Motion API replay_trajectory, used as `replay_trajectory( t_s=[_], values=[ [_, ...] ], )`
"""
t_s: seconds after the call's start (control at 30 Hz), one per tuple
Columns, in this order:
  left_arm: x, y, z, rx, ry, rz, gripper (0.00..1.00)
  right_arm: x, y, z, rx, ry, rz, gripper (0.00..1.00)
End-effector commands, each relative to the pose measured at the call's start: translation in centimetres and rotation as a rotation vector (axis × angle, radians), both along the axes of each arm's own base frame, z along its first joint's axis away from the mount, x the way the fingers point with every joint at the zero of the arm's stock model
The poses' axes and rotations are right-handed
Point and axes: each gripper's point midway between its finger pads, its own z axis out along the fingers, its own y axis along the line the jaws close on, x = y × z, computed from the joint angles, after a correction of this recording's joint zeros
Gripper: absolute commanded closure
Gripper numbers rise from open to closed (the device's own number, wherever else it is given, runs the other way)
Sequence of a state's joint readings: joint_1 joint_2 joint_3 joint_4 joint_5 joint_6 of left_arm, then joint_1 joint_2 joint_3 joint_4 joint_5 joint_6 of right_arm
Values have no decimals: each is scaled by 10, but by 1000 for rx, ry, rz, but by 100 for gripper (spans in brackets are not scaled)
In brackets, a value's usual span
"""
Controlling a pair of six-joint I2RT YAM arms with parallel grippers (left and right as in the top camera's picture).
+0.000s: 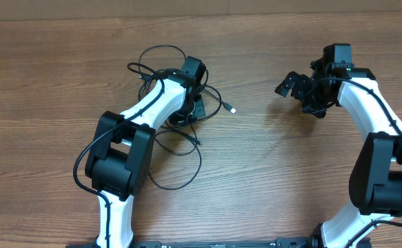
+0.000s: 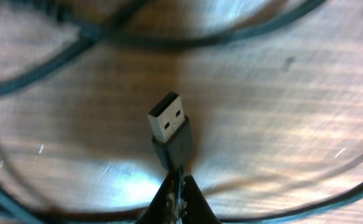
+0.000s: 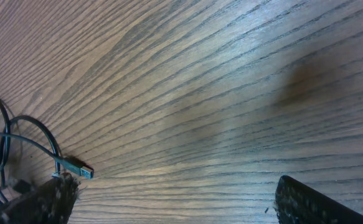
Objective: Untangle cables
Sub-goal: 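Grasp the black USB-A plug end with the left gripper, then lift the left gripper high up-left, raising the plug's cable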
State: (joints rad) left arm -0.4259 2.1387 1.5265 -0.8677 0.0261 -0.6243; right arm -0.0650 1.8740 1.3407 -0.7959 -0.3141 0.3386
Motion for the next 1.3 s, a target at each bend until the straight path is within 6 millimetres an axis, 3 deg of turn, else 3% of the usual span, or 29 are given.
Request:
replay_trajectory(
  t_s=[0.0,0.17,0.4,0.63,0.9,1.0,1.03,1.07,1.2,1.27],
  values=[
    [-35,13,-28,58,147,-107,96,4,-1,6,-7,-22,4,0],
    [-30,18,-27,53,142,-117,68,4,-1,6,-7,-22,4,0],
    [-9,22,-26,32,73,-87,58,4,-1,6,-7,-22,4,0],
    [8,17,-25,12,4,-84,66,4,-1,6,-7,-22,4,0],
    [-3,17,-26,7,52,-89,68,4,-1,6,-7,-22,4,0],
    [-4,17,-26,8,55,-89,79,4,-1,6,-7,-22,4,0],
    [-4,17,-26,7,52,-98,92,4,-1,6,-7,-22,4,0],
    [-3,16,-26,6,51,-114,96,4,-1,6,-7,-22,4,0],
    [2,18,-15,4,48,-134,96,4,-1,6,-7,-22,4,0],
    [8,17,0,-2,31,-135,96,4,-1,6,-7,-22,4,0]
  ],
)
